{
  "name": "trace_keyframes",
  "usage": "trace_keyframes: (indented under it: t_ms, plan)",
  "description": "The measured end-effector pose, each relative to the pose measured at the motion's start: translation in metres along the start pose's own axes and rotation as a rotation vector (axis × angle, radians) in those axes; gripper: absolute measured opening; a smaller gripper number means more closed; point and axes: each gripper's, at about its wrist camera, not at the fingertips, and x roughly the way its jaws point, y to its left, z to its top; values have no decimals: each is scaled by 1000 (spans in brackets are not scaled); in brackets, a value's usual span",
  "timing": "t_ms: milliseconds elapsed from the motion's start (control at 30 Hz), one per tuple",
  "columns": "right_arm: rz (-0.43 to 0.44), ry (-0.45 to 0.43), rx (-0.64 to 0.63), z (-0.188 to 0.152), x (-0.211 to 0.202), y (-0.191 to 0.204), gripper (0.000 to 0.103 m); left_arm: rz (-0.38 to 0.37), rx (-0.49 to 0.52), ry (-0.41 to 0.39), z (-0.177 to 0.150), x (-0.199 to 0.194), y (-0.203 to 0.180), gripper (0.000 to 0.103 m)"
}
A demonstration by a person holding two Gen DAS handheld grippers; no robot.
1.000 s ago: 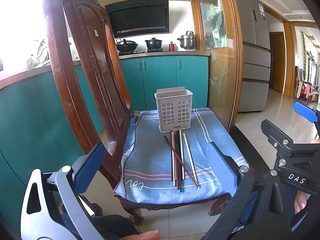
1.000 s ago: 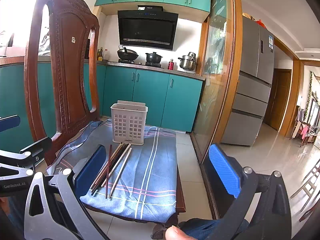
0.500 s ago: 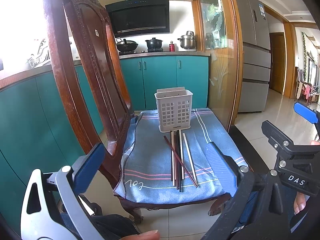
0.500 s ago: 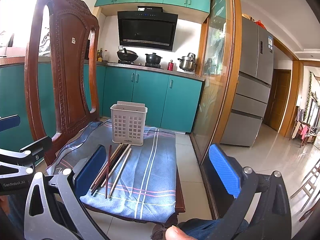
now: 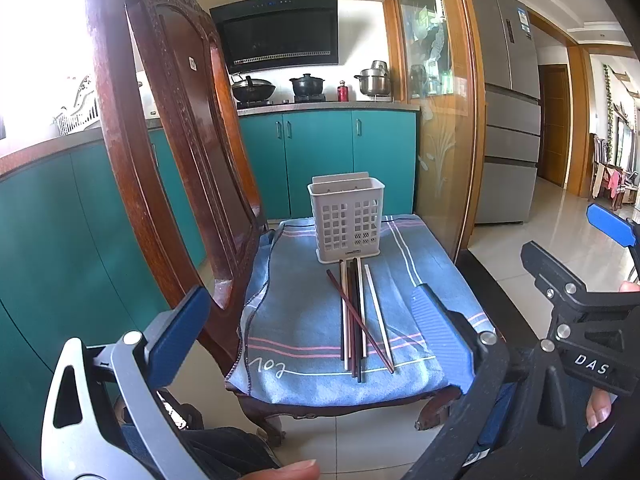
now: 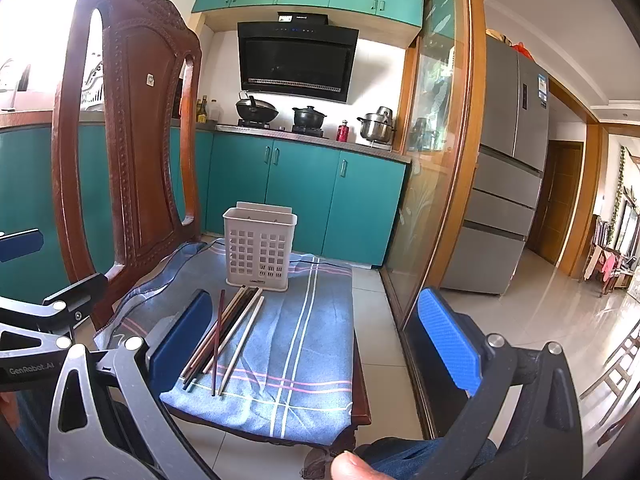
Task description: Organize utensils
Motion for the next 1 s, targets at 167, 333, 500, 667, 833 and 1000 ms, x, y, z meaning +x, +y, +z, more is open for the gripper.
trace_keyframes:
  t_ms: [167, 333, 500, 667, 833, 1000]
  plan:
    - [2, 0, -3, 1, 0, 1, 100, 0, -3, 6, -1, 1, 1, 100]
    - [3, 0, -6, 0, 1, 3, 100, 0, -6, 7, -1, 1, 1, 100]
    - [0, -3, -9, -1, 2, 4, 100, 0, -5, 8, -1, 1, 1, 100]
    - [0, -3, -9, -2, 2, 4, 100, -1, -4, 6, -2, 2, 1, 100]
    - [-3, 0, -9, -3, 3, 3, 100, -8, -6, 14, -4, 6, 0, 100]
    - [0, 14, -5, -4, 7, 2, 100, -12, -4, 29, -6, 11, -2, 100]
